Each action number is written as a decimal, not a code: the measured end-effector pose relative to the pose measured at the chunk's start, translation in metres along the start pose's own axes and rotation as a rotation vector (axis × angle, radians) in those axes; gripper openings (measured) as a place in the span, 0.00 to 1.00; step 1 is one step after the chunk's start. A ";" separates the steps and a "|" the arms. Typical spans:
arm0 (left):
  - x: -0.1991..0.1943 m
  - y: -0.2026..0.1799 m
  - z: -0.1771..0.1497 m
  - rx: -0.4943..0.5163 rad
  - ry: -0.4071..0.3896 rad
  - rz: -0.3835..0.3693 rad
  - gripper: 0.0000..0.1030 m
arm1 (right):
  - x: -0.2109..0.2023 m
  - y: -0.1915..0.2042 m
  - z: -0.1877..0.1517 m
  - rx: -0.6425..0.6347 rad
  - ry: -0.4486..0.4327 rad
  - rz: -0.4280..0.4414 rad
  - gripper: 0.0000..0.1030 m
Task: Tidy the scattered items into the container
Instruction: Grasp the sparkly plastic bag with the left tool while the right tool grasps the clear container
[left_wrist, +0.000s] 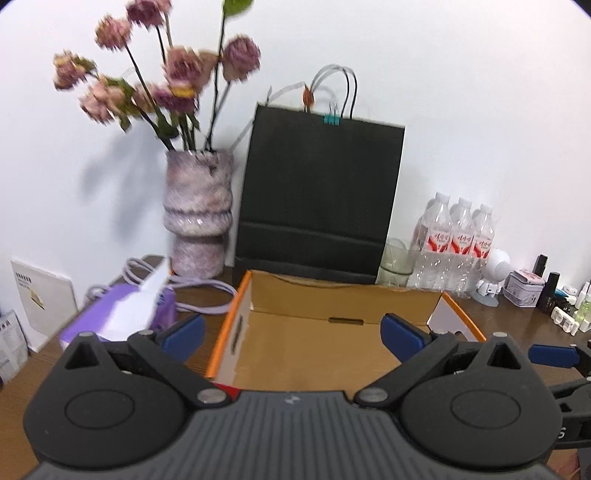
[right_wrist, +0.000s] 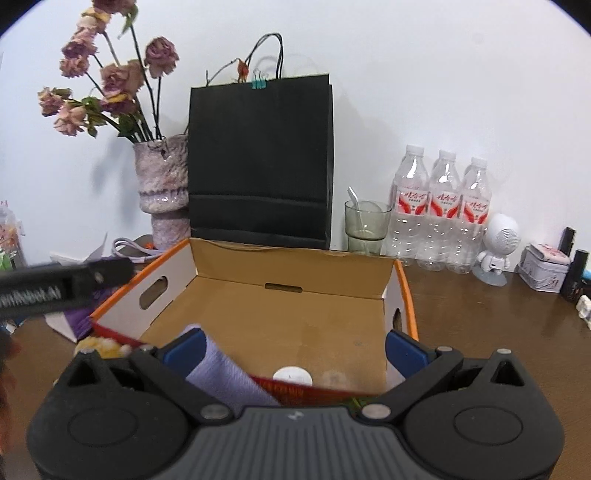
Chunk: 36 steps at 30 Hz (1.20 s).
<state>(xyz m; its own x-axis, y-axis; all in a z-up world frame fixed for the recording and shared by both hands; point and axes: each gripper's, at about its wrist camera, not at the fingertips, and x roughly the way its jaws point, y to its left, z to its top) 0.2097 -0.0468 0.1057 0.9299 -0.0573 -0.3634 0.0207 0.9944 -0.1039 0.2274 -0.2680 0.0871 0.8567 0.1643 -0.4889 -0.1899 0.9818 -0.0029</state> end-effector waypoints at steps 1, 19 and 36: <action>-0.008 0.003 0.000 0.005 -0.005 0.002 1.00 | -0.007 0.001 -0.003 -0.002 -0.004 -0.004 1.00; -0.069 0.056 -0.081 0.051 0.156 0.015 1.00 | -0.070 0.029 -0.108 0.020 0.090 0.025 1.00; -0.038 0.039 -0.117 0.029 0.272 -0.043 1.00 | -0.034 0.059 -0.125 0.059 0.149 -0.007 1.00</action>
<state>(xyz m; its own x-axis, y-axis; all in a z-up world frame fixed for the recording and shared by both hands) 0.1328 -0.0162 0.0073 0.7955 -0.1170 -0.5946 0.0717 0.9925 -0.0994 0.1275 -0.2274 -0.0056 0.7765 0.1459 -0.6130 -0.1522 0.9874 0.0422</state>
